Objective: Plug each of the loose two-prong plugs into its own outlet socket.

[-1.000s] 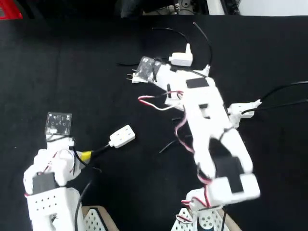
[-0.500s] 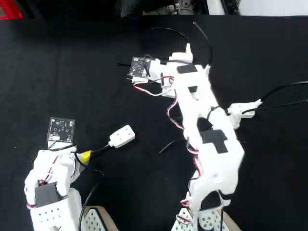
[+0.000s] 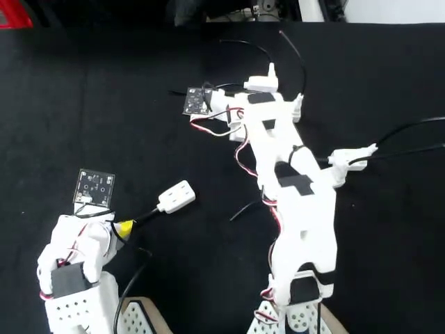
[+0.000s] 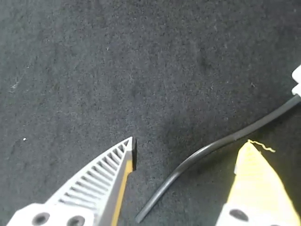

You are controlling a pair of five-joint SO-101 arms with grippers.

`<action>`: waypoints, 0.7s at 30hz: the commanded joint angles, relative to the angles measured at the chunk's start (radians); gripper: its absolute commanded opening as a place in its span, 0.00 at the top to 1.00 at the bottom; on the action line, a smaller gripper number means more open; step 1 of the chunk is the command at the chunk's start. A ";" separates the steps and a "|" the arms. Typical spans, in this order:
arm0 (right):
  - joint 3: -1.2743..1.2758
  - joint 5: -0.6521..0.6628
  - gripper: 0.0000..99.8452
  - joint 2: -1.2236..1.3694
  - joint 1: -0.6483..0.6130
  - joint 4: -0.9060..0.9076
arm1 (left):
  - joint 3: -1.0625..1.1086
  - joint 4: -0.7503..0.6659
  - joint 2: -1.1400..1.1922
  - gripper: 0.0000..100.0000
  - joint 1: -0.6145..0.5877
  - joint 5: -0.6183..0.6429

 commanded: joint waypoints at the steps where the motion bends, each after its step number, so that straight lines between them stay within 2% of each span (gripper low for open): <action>1: -0.068 0.009 0.91 0.025 0.040 -0.005 | -0.007 0.000 -0.005 0.66 0.013 -0.011; 4: -0.071 0.012 0.99 0.033 0.041 -0.003 | -0.005 0.000 -0.005 0.66 0.015 -0.011; 11: -0.107 0.051 0.99 0.025 0.041 0.143 | -0.004 0.000 -0.005 0.66 0.021 -0.012; 16: -0.131 0.052 0.99 0.015 0.048 0.160 | -0.004 0.000 -0.005 0.66 0.022 -0.012; 21: -0.059 0.080 0.99 -0.102 0.044 0.193 | -0.004 0.000 -0.005 0.66 0.022 -0.014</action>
